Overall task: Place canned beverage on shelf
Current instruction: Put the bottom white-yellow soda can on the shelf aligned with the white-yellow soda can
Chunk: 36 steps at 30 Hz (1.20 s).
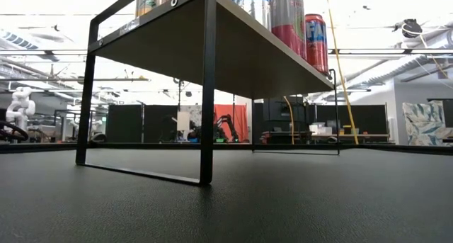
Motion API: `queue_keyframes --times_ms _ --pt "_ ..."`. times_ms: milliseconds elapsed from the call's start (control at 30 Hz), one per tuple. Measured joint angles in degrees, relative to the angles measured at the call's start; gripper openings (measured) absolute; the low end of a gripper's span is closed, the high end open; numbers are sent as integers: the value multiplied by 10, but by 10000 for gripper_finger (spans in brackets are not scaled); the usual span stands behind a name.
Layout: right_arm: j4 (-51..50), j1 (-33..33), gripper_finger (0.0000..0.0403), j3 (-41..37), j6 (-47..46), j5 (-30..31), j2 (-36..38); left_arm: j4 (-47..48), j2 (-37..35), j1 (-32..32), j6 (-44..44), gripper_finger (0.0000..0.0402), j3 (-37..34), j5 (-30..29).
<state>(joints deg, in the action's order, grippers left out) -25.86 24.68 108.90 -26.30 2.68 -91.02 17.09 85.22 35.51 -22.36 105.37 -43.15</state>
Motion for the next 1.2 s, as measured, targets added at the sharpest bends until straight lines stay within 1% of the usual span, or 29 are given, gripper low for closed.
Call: queue_keyframes --times_ms 67,200,333,433,533,600,800,867,1033,1200 --pt "16 -3 232 0 1 0 -1 -1 -6 2 16 341 0 11" --pt "48 -10 232 0 6 0 -1 0 -22 11 21 341 0 18" --pt "78 -15 232 0 14 0 -1 -1 -36 11 23 341 0 48" --pt "102 -21 232 0 20 0 -1 -1 -38 10 29 341 0 66" --pt "121 -26 232 0 23 -4 -4 0 -37 8 37 341 0 69" --pt "124 -29 232 0 23 -13 -6 -1 -35 0 37 341 0 68" --pt "140 -32 232 0 24 -16 -14 -2 -28 -14 37 341 0 72" --pt "146 -33 232 0 25 -28 -14 -4 -25 -20 37 341 0 89" --pt "149 -37 232 0 28 -29 -14 -19 -13 -30 33 341 0 126" --pt "149 -41 232 0 30 -30 -14 -37 -11 -36 33 341 0 134"
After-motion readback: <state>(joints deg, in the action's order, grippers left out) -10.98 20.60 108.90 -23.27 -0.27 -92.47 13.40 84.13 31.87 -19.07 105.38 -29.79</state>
